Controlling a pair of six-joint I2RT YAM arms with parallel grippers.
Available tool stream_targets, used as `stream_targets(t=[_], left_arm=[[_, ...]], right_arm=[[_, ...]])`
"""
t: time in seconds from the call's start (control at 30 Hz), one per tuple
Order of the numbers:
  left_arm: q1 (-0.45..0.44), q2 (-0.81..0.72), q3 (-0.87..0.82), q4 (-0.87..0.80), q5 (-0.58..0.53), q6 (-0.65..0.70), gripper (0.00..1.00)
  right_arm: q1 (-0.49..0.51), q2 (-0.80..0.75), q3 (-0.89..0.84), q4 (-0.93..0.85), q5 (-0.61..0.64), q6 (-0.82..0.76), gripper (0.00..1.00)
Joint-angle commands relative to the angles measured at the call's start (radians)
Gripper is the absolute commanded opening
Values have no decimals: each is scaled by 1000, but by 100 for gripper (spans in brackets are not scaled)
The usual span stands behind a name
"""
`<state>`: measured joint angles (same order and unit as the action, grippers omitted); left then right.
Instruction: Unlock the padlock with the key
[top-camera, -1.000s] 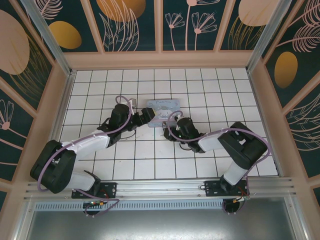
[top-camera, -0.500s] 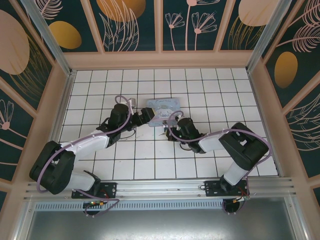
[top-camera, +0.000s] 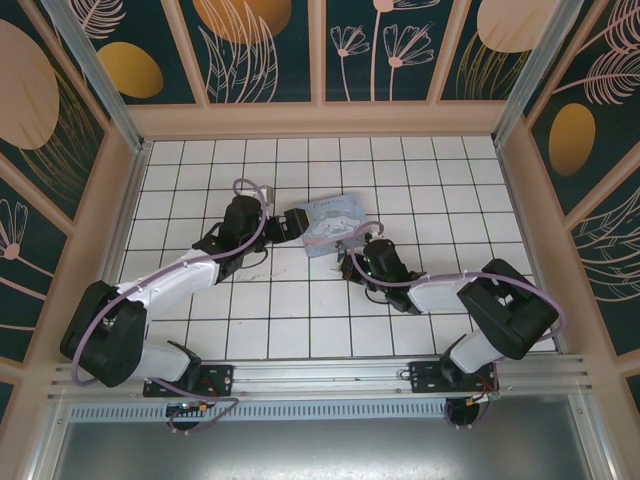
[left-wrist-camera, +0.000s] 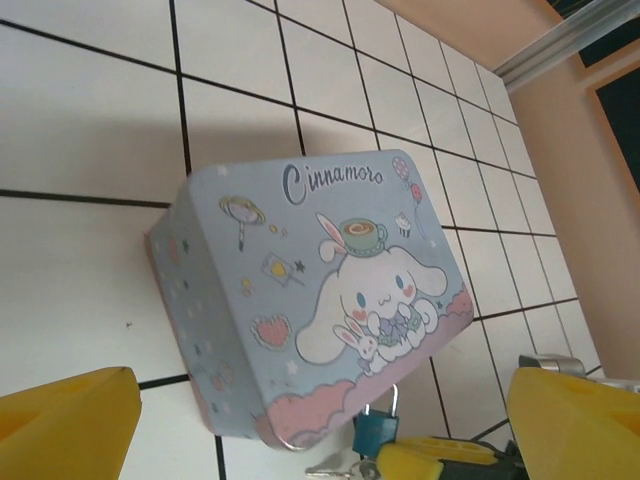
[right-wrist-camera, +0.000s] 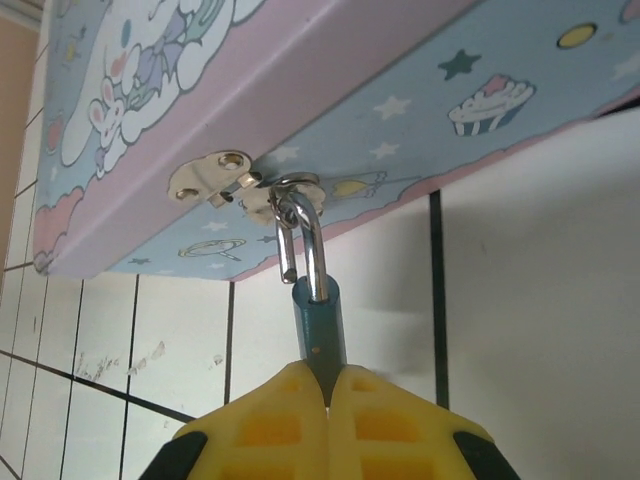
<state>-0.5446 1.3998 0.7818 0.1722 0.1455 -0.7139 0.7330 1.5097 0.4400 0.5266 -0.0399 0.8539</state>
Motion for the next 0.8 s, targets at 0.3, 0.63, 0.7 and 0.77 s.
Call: stream_targets(t=[0.3, 0.63, 0.7, 0.77], left_arm=[[-70, 138, 141, -131, -108, 146, 93], [-126, 227, 185, -183, -198, 207, 92], [-134, 243, 210, -186, -209, 212, 92], [-143, 257, 218, -188, -217, 217, 91]], right_arm=[[6, 30, -11, -62, 79, 120, 0], [1, -23, -56, -39, 103, 145, 0], [-3, -37, -66, -36, 103, 148, 0], [-6, -45, -74, -31, 104, 151, 0]])
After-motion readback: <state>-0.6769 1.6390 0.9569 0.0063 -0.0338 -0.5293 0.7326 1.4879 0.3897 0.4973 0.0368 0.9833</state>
